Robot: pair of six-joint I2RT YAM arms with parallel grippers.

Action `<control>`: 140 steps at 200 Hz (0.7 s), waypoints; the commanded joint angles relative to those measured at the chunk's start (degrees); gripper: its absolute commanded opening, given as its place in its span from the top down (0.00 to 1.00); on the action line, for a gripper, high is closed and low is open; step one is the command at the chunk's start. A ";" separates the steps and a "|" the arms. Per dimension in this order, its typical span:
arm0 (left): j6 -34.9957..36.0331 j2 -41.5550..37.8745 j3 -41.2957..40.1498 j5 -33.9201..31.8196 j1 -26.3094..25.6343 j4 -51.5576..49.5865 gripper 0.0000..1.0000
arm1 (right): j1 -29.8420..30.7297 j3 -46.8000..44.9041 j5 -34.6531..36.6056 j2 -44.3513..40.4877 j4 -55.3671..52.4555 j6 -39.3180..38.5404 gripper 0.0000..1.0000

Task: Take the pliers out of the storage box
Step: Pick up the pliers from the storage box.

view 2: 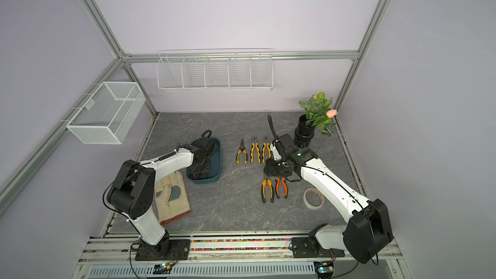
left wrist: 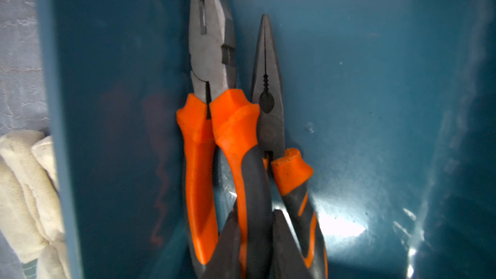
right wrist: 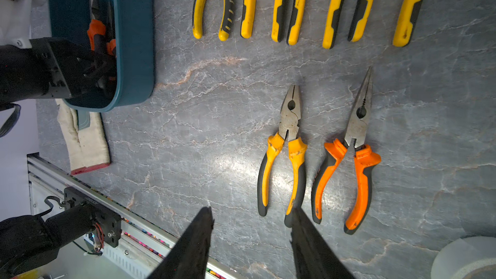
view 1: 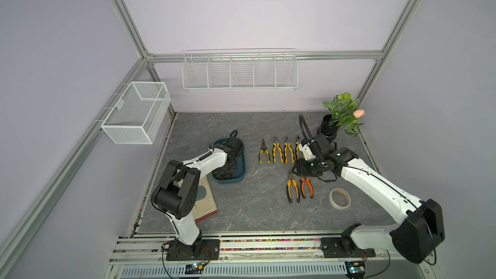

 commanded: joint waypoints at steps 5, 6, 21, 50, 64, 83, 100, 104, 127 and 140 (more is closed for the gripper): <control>-0.83 3.84 -1.08 2.96 0.30 2.10 0.92 | 0.33 -1.11 -0.72 -0.71 0.08 0.49 0.50; -0.83 3.84 -1.08 2.95 0.26 2.12 0.91 | 0.34 -1.11 -0.72 -0.70 0.08 0.48 0.50; -0.73 3.67 -1.42 3.07 0.24 2.23 0.83 | 0.35 -1.29 -0.58 -0.94 0.09 0.48 0.50; -0.91 3.45 -2.21 3.16 0.25 2.51 0.76 | 0.30 -1.46 -0.98 -0.97 0.36 0.91 0.50; -1.11 3.40 -2.56 3.21 0.26 2.67 0.76 | 0.31 -1.55 -0.98 -0.96 0.44 0.92 0.50; -0.96 3.33 -3.20 3.59 0.25 3.14 0.73 | 0.34 -1.55 -0.98 -1.10 0.39 0.93 0.50; -1.01 2.73 -4.12 3.72 0.27 3.88 0.73 | 0.34 -1.64 -0.98 -1.19 0.29 0.92 0.50; -1.01 2.70 -4.24 3.81 0.30 3.96 0.74 | 0.34 -1.64 -0.98 -1.13 0.26 0.92 0.50; -0.97 3.25 -4.67 4.99 0.30 4.73 0.79 | 0.41 -1.77 -1.25 -1.28 0.35 1.09 0.50; -1.22 3.16 -4.81 5.65 0.26 4.99 0.93 | 0.35 -1.82 -1.29 -1.30 0.35 1.18 0.50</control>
